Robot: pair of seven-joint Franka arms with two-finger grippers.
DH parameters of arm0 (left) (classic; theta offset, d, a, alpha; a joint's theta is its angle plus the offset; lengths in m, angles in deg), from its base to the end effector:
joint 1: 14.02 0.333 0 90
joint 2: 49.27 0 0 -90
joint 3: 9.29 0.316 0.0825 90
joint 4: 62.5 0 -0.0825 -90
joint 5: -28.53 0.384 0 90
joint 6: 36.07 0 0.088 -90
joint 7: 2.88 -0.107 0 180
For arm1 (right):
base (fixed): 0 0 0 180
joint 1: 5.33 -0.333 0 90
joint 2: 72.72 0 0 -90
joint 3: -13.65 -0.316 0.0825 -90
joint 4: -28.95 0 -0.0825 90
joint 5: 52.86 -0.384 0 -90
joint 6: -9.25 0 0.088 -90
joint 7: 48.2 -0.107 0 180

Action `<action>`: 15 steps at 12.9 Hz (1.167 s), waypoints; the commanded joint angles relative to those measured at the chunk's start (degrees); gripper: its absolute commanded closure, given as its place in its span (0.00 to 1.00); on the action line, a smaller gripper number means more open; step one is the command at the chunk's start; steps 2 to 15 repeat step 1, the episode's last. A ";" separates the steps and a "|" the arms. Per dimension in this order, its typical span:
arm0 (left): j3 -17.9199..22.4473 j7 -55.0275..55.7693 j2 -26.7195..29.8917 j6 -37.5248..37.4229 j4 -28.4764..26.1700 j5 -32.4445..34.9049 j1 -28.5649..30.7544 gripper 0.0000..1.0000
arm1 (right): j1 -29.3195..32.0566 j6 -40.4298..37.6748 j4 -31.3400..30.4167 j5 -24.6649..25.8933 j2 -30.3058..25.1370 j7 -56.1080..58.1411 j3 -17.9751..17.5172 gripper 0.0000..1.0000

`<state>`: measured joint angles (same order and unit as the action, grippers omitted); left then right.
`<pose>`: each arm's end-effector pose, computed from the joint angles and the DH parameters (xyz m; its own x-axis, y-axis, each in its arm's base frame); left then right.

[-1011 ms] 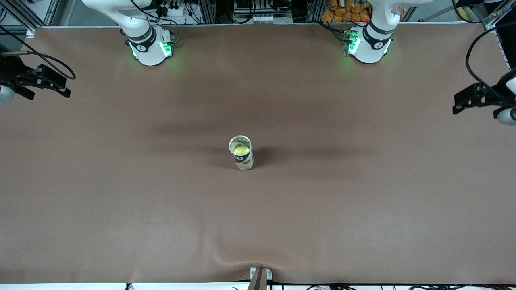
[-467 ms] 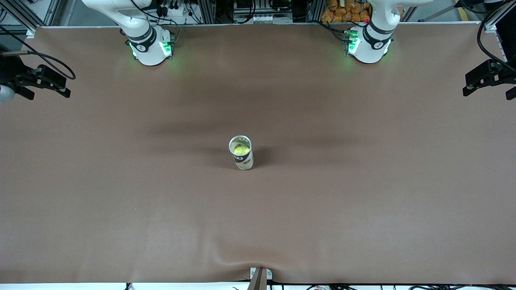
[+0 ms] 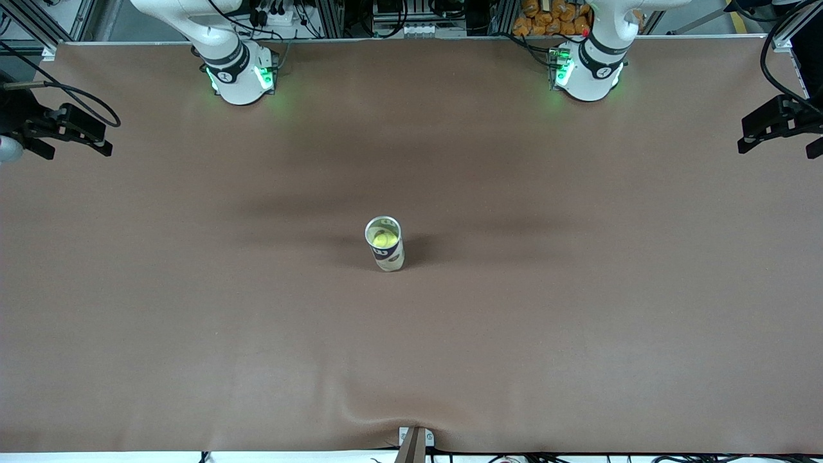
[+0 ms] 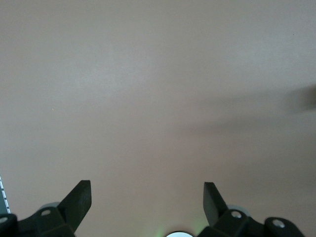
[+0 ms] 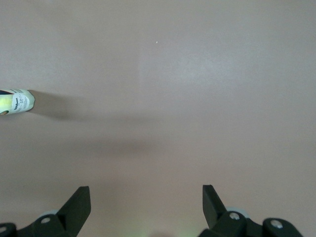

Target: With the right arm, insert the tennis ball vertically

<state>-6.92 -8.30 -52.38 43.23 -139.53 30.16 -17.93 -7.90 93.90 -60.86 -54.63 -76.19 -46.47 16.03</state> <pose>0.5500 -0.0121 0.6829 0.9931 -0.1159 -0.0173 -0.1164 -0.9928 -0.0288 0.5260 0.0045 0.6507 0.9989 0.0365 -0.0285 0.0355 -0.9988 -0.0342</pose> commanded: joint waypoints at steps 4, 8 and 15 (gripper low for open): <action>0.27 2.60 1.19 0.42 -1.28 -0.93 0.12 0.00 | 1.52 0.17 -0.89 -0.16 -1.36 0.56 -1.06 0.00; 0.27 2.60 1.19 0.42 -1.28 -0.93 0.12 0.00 | 1.52 0.17 -0.89 -0.16 -1.36 0.56 -1.06 0.00; 0.27 2.60 1.19 0.42 -1.28 -0.93 0.12 0.00 | 1.52 0.17 -0.89 -0.16 -1.36 0.56 -1.06 0.00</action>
